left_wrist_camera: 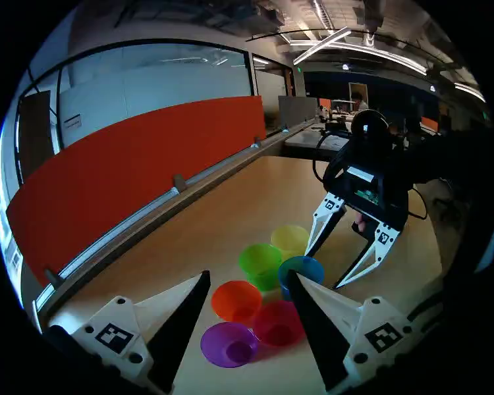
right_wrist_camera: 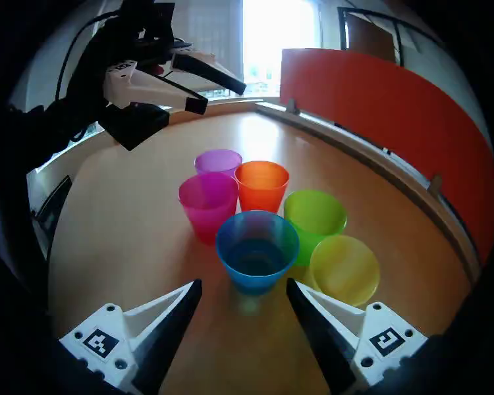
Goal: Pour water
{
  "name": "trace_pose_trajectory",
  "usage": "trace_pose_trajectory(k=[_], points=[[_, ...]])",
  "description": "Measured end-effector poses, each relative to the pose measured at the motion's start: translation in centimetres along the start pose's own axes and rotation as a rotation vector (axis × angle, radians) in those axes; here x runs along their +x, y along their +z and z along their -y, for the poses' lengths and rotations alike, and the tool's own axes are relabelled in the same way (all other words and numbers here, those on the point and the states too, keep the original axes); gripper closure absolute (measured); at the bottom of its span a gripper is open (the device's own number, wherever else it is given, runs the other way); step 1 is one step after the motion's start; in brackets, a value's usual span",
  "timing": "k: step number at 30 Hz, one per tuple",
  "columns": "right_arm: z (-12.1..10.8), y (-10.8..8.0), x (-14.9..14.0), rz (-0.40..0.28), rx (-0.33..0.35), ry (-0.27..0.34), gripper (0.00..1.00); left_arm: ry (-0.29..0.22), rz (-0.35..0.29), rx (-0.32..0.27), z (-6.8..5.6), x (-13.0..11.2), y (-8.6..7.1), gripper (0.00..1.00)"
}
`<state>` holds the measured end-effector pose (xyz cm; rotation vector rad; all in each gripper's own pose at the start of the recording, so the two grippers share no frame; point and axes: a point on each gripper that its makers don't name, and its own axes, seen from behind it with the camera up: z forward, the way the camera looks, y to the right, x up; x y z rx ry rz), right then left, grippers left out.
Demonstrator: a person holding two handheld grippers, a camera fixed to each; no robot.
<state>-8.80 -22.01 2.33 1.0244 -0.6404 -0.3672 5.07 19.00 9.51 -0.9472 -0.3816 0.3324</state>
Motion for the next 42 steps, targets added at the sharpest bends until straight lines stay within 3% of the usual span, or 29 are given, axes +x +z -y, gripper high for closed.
trace_pose_trajectory(k=[14,34,42], points=[[-0.5,1.4,0.9,-0.004,-0.006,0.012,0.01,0.008,0.005,0.005,0.7,-0.1,0.5,0.14],[-1.1,3.0,2.0,-0.016,-0.025,0.008,0.01,0.012,-0.002,0.006,0.8,0.1,0.3,0.14],[-1.3,3.5,2.2,-0.018,-0.032,0.025,0.09,0.012,-0.002,0.008,0.8,0.1,0.4,0.14]])
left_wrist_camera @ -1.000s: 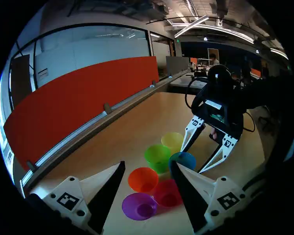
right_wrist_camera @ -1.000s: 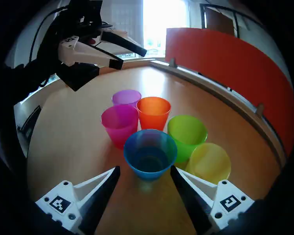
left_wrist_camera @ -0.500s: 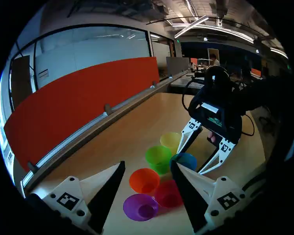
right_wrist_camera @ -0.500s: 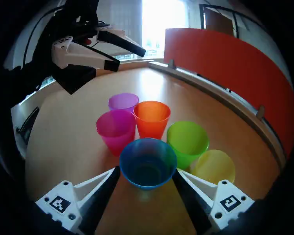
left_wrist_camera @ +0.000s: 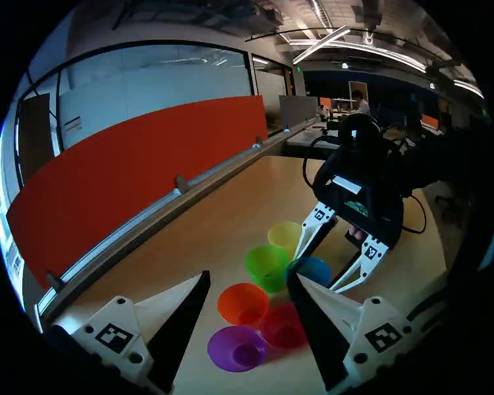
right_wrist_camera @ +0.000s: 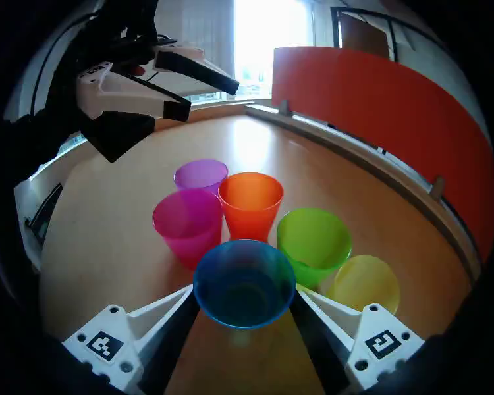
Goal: Pour water
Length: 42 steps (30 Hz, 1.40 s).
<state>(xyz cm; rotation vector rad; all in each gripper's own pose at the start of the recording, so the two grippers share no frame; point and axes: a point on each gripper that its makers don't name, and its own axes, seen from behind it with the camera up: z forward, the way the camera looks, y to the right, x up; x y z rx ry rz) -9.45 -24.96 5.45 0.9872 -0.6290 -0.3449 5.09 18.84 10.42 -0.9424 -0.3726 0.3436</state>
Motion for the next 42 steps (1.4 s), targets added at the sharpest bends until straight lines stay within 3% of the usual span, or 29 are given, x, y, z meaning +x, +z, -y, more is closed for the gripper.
trace_pose_trajectory(k=[20,42], points=[[0.3,-0.5,0.4,-0.05,-0.001,-0.013,0.11,0.001,0.004,-0.001,0.1,-0.1,0.1,0.14],[0.5,-3.4,4.2,-0.227,-0.025,-0.018,0.11,0.003,0.005,0.0,-0.1,-0.2,0.2,0.14]])
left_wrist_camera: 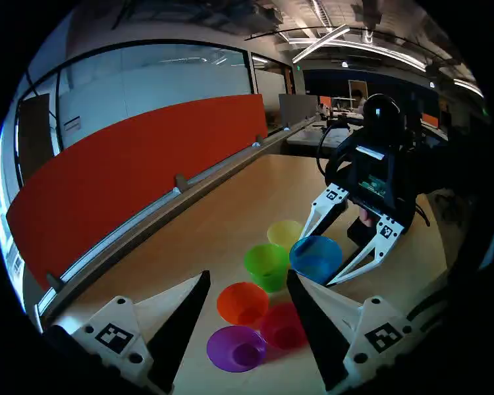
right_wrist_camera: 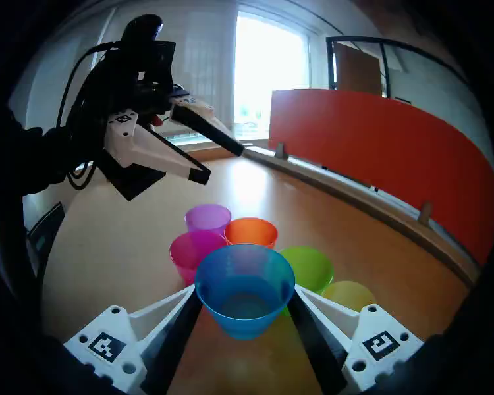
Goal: Pour water
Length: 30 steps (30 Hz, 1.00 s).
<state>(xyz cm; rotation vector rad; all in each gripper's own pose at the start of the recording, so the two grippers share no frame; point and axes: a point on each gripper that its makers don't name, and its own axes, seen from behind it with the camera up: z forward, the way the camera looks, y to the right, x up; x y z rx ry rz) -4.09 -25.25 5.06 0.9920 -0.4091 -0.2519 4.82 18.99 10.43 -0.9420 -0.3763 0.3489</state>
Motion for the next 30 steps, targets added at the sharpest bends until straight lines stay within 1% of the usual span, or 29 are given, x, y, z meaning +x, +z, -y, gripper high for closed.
trace_pose_trajectory(k=[8,17,23,30], points=[[0.1,-0.6,1.7,-0.071,-0.012,0.015,0.11,-0.007,-0.008,0.006,0.1,0.0,-0.1,0.14],[0.2,-1.4,4.0,-0.156,-0.024,0.0,0.11,-0.017,-0.019,0.013,0.4,0.2,-0.3,0.14],[0.6,-1.8,5.6,-0.209,-0.023,-0.013,0.11,-0.018,-0.02,0.014,0.4,0.2,-0.3,0.14],[0.7,-2.0,6.5,-0.258,-0.021,-0.01,0.11,-0.023,-0.02,0.014,0.3,0.2,-0.4,0.14]])
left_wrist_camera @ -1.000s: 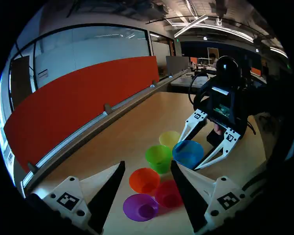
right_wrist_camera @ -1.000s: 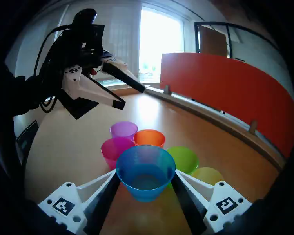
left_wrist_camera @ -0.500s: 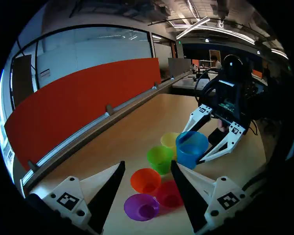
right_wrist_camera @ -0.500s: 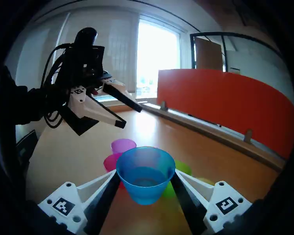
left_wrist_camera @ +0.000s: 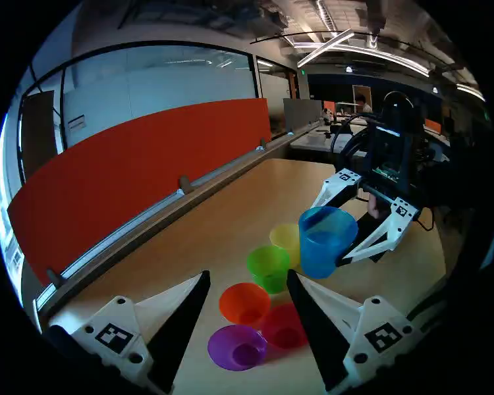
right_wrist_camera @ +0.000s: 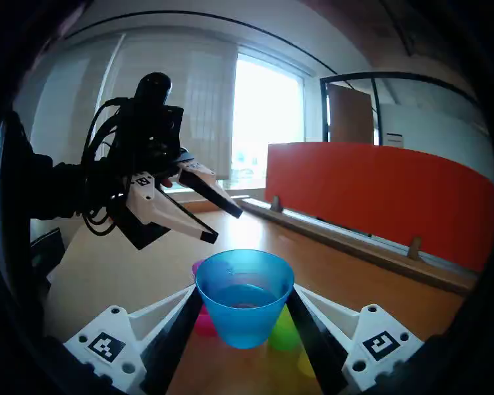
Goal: Pour water
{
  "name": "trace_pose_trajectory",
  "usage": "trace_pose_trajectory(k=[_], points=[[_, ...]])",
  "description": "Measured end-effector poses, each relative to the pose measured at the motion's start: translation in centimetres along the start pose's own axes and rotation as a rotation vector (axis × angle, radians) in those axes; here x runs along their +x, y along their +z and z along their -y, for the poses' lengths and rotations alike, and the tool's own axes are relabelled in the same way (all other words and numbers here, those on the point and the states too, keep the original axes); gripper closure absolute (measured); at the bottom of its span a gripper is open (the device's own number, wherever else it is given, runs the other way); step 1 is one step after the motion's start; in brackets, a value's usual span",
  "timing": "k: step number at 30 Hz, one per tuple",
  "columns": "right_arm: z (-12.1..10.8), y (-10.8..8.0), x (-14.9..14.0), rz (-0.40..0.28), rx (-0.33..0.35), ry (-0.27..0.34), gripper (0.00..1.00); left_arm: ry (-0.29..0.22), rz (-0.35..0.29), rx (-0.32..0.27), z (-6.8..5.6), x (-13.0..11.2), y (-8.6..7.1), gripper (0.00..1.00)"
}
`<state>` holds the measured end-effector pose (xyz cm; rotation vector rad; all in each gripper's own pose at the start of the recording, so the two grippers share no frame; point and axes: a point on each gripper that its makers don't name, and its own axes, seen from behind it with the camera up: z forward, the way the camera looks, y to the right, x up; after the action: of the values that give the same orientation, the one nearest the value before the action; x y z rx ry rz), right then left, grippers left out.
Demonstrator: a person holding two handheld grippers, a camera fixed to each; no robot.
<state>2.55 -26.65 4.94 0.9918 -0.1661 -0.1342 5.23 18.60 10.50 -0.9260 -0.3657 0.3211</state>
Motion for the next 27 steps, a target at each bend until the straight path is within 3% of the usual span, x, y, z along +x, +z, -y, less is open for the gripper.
trace_pose_trajectory(k=[11,27], points=[[-0.4,-0.2,1.7,-0.058,-0.005,0.013,0.11,-0.006,0.0,0.001,0.1,-0.2,0.1,0.14],[-0.7,-1.2,3.6,-0.05,-0.035,0.006,0.11,-0.008,0.005,-0.002,0.0,-0.4,0.4,0.14]])
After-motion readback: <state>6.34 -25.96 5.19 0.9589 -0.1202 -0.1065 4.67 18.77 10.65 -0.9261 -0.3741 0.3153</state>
